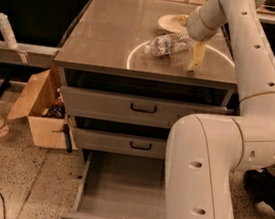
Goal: Place water bottle into bottom drawer
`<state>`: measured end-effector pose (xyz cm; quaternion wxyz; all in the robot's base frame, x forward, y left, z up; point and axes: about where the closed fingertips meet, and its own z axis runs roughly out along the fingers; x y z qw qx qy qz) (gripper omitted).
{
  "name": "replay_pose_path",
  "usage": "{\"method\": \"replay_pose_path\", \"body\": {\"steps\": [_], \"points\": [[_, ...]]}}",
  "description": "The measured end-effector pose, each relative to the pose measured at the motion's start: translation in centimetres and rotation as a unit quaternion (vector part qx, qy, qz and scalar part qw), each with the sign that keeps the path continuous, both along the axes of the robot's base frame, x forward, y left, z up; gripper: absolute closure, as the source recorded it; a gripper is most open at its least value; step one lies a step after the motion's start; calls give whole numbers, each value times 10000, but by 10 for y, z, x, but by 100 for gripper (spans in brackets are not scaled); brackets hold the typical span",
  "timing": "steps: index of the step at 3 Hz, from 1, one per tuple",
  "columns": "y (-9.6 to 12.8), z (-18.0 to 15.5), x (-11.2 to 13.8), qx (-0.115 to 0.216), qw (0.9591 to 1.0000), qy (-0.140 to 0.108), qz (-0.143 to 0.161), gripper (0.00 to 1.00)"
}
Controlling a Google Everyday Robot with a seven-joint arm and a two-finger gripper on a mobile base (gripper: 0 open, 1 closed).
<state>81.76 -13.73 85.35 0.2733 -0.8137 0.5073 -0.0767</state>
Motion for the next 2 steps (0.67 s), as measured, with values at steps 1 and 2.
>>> {"method": "replay_pose_path", "body": {"steps": [1,2], "points": [[21,6,3,25,9996,-129,262,0],[41,11,5,24,9982,-254,539,0]]}}
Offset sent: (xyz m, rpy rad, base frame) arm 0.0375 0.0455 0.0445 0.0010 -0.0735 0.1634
